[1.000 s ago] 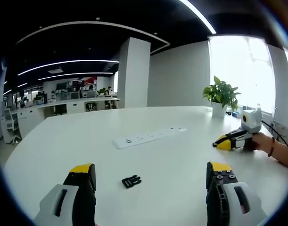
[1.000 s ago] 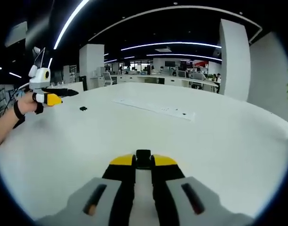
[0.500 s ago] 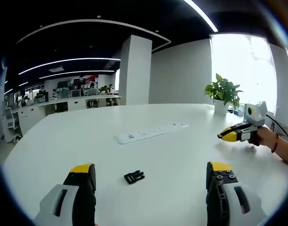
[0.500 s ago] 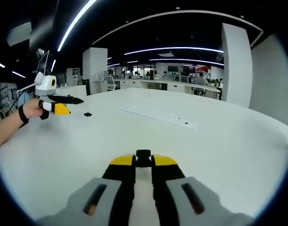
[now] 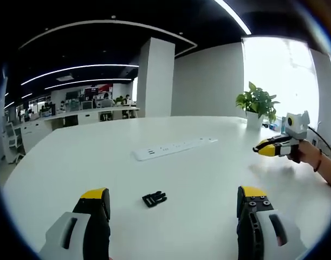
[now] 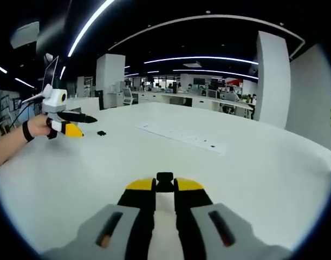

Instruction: Snap the two parts of the plastic buckle together until the buckle closes and remains connected.

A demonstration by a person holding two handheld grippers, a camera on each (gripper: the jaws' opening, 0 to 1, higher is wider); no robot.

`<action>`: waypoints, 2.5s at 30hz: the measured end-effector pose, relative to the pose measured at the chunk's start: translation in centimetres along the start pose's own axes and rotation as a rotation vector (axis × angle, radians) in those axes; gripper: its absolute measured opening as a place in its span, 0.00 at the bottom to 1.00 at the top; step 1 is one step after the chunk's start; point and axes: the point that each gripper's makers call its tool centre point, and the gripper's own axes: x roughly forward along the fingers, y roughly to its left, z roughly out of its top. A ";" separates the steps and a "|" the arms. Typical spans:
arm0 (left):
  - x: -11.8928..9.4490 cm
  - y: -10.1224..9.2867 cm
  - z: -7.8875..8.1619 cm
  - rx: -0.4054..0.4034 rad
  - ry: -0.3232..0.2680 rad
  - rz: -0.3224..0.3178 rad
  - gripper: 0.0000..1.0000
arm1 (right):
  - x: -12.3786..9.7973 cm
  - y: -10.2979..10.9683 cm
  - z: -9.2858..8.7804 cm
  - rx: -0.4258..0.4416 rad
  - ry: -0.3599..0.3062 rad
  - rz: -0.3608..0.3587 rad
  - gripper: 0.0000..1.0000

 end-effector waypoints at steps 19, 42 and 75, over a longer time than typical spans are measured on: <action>0.3 0.3 -1.4 0.013 0.044 0.011 1.00 | -0.2 0.3 0.3 0.003 -0.012 0.006 0.12; 0.3 0.0 -2.7 0.033 0.093 0.000 0.72 | -0.2 0.0 0.1 0.013 -0.013 0.003 0.12; 1.1 1.1 -3.4 0.049 0.062 0.067 0.75 | -0.3 0.2 0.1 0.030 -0.019 0.010 0.12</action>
